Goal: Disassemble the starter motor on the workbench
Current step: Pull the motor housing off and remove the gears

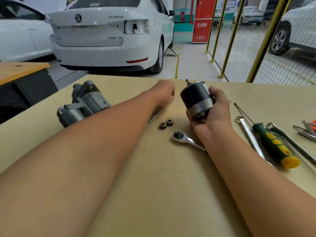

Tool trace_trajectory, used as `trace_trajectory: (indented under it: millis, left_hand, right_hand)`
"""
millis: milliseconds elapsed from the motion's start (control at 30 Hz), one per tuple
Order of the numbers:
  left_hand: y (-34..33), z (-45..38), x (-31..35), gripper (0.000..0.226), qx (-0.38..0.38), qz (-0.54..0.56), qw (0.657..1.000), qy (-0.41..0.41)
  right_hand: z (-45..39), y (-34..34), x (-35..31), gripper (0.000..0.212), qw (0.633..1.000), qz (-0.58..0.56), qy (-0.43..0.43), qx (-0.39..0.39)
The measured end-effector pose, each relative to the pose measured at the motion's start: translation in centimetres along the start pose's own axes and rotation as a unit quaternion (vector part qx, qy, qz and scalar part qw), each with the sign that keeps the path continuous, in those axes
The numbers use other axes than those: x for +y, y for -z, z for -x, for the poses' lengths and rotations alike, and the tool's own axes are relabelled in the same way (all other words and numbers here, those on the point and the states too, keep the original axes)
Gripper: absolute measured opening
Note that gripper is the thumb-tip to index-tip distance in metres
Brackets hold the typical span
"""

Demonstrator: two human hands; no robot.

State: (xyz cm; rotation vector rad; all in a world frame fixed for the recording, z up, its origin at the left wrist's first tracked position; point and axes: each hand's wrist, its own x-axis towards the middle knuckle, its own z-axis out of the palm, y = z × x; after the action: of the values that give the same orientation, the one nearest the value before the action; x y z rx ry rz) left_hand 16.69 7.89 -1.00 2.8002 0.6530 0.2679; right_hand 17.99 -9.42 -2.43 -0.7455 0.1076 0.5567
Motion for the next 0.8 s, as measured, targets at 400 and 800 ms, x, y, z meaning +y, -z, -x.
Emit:
trace_trajectory:
  millis: [400,800]
  left_hand:
    - [3.4,9.3,-1.0,0.012,-0.032,0.052,0.997,-0.053]
    - [1.6,13.2,-2.1,0.013,-0.022,-0.012,0.992,0.123]
  right_hand:
    - [0.4,0.1,0.0,0.044,1.0,0.02,-0.005,-0.024]
    - [1.1,0.0,-0.2,0.057,0.999,0.046,-0.001,-0.017]
